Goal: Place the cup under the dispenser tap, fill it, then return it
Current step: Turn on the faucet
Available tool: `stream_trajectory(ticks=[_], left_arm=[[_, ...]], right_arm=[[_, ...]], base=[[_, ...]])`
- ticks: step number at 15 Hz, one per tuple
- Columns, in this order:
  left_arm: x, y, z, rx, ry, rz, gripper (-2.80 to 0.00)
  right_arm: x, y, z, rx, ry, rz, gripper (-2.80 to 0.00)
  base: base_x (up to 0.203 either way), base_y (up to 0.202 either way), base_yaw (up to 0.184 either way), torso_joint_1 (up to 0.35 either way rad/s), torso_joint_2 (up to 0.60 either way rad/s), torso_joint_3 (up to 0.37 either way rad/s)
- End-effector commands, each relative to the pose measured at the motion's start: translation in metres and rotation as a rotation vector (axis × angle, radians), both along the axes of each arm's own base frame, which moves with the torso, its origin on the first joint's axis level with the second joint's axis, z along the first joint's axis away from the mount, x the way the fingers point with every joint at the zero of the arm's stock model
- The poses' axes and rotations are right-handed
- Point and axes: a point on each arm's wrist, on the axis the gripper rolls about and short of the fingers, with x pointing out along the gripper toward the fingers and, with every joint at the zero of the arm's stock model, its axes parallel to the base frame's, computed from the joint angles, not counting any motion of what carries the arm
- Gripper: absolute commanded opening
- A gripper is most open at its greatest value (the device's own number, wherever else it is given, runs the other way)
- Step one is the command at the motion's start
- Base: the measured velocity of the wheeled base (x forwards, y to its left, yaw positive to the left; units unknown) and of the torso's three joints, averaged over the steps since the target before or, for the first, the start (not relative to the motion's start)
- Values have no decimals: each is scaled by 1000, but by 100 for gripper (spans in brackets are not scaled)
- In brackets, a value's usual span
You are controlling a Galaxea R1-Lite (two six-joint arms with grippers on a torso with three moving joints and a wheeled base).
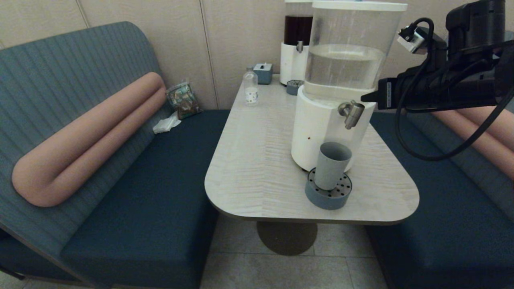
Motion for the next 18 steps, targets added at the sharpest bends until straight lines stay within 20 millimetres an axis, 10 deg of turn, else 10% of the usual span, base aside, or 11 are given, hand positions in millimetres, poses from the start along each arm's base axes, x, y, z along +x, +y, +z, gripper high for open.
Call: stream_trajectory(ticks=[1,18], left_arm=[[0,0,0,0,0,1,-280],[0,0,0,0,0,0,-280]], right_arm=[[6,-2,-5,-4,14,-7,-280],[21,-1,2,1,-26,-15,-280]], base=[[0,0,0,0,0,0],[0,0,0,0,0,0]])
